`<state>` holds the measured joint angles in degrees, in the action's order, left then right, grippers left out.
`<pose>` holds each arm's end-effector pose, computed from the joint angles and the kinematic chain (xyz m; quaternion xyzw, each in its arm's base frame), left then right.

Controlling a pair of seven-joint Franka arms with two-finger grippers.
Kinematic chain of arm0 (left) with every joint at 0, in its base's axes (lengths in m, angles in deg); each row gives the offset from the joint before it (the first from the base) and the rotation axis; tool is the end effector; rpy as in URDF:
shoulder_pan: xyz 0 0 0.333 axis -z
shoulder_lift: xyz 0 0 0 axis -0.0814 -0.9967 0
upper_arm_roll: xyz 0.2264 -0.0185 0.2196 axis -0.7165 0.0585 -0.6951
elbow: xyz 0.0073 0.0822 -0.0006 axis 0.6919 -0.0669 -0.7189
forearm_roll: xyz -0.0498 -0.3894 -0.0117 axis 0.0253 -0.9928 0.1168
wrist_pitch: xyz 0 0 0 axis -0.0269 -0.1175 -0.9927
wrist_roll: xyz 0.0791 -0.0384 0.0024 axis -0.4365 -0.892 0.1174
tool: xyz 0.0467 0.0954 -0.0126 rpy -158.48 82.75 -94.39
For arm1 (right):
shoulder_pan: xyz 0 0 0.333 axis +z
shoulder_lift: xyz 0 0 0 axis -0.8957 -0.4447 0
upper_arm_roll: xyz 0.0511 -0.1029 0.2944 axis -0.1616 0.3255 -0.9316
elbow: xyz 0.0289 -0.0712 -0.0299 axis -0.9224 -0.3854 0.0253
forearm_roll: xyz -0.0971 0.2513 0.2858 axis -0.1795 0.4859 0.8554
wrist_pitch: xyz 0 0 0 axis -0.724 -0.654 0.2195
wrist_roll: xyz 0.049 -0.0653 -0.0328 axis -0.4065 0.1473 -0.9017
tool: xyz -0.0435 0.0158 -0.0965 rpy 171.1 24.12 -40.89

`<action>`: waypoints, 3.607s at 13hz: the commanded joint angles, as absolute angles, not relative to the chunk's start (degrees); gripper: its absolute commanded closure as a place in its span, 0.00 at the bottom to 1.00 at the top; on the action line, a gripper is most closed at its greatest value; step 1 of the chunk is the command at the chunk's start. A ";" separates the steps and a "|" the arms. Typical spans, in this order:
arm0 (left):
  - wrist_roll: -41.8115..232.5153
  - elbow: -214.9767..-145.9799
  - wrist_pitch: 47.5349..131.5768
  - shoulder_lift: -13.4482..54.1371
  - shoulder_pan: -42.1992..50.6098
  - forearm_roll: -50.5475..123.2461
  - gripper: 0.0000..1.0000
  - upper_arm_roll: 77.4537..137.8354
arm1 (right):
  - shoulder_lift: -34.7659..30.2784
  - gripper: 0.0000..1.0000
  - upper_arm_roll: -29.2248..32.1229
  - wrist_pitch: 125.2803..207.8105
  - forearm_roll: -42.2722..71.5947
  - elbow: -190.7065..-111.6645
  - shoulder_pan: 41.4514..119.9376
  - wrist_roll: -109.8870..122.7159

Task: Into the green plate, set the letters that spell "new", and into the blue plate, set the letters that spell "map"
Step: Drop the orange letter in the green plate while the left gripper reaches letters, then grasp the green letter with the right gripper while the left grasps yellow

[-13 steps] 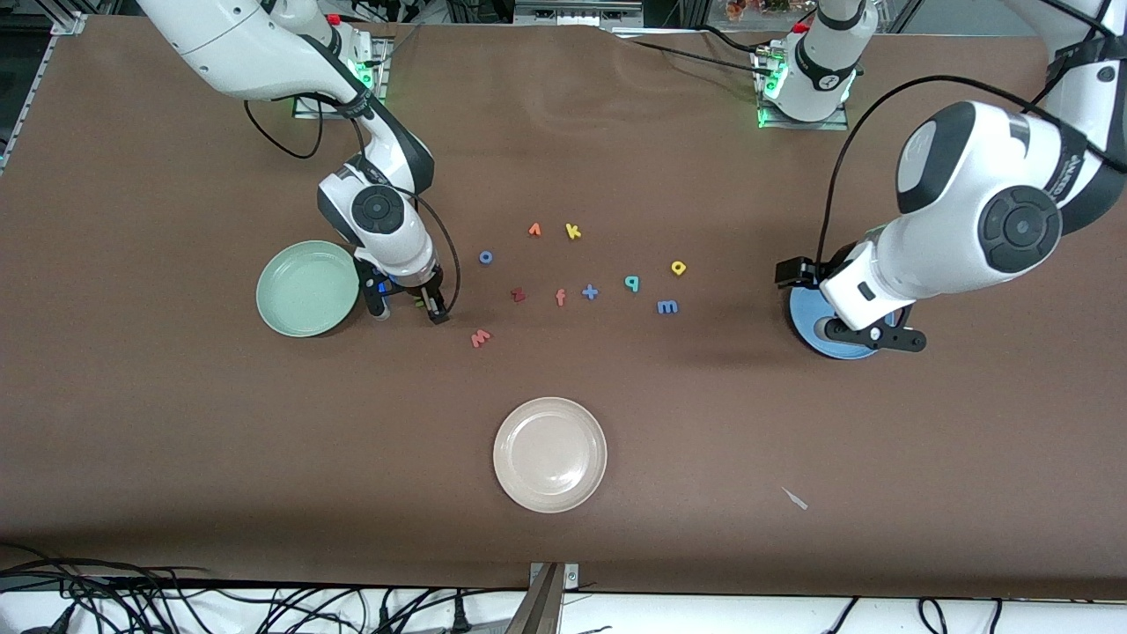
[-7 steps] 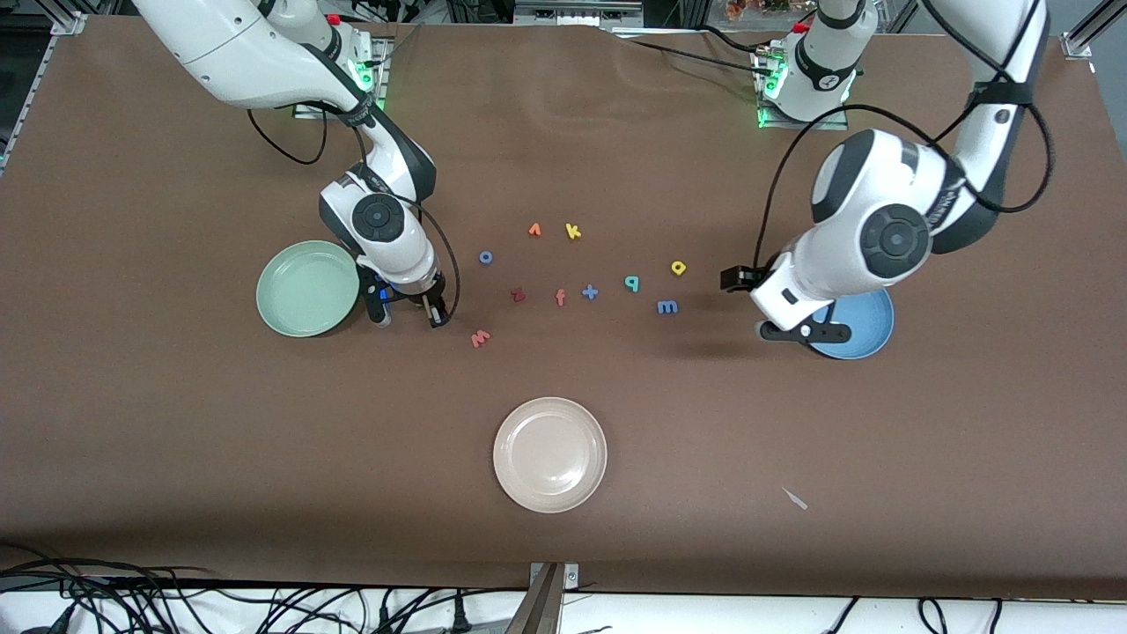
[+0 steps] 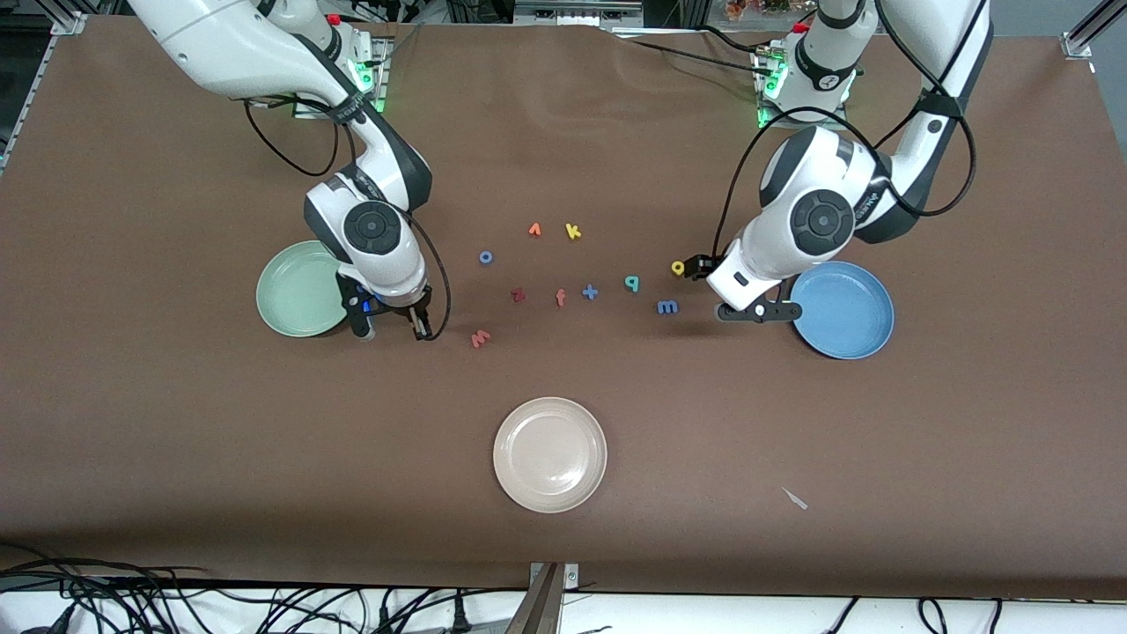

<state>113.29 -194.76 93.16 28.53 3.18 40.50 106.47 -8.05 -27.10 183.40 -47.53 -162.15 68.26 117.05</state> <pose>0.5297 -0.2448 0.3050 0.9928 0.0226 -0.1126 0.0349 0.5579 0.2717 0.2380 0.8533 -0.5173 0.0441 0.0493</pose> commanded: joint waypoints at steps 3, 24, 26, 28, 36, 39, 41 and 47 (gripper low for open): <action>113.69 -201.87 98.78 31.47 3.15 39.54 0.01 107.42 | -1.73 0.94 -22.83 173.71 -45.84 -163.69 67.55 96.92; 118.61 -204.43 111.26 19.43 8.08 41.03 0.20 107.34 | 7.78 0.07 -18.76 190.65 -20.43 -180.31 68.43 71.97; 118.70 -204.43 111.26 18.46 8.08 41.30 0.25 107.34 | 4.89 0.08 -18.77 195.21 -20.60 -180.22 71.75 80.39; 118.70 -204.52 111.26 18.28 8.08 41.30 0.32 107.34 | 1.72 0.09 -18.59 200.66 -21.30 -180.13 73.44 87.28; 118.70 -204.69 111.26 17.75 8.51 42.96 0.81 107.25 | -5.49 0.29 -17.28 208.34 -24.11 -179.96 74.41 87.65; 118.70 -204.34 110.82 18.19 8.25 43.06 0.85 107.25 | -5.32 0.77 -16.84 206.94 -24.56 -179.26 74.32 87.38; 118.44 -203.99 109.51 20.99 7.55 43.06 0.85 107.07 | -5.32 0.98 -16.83 203.00 -24.65 -177.24 74.41 87.47; 110.02 -197.15 92.30 28.82 -0.35 46.74 0.85 106.90 | 0.20 1.00 -13.43 169.96 -29.39 -164.41 73.79 73.81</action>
<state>113.65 -198.69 97.20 26.60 2.05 44.65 106.69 -2.11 -15.95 177.40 -28.52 -166.95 73.88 80.39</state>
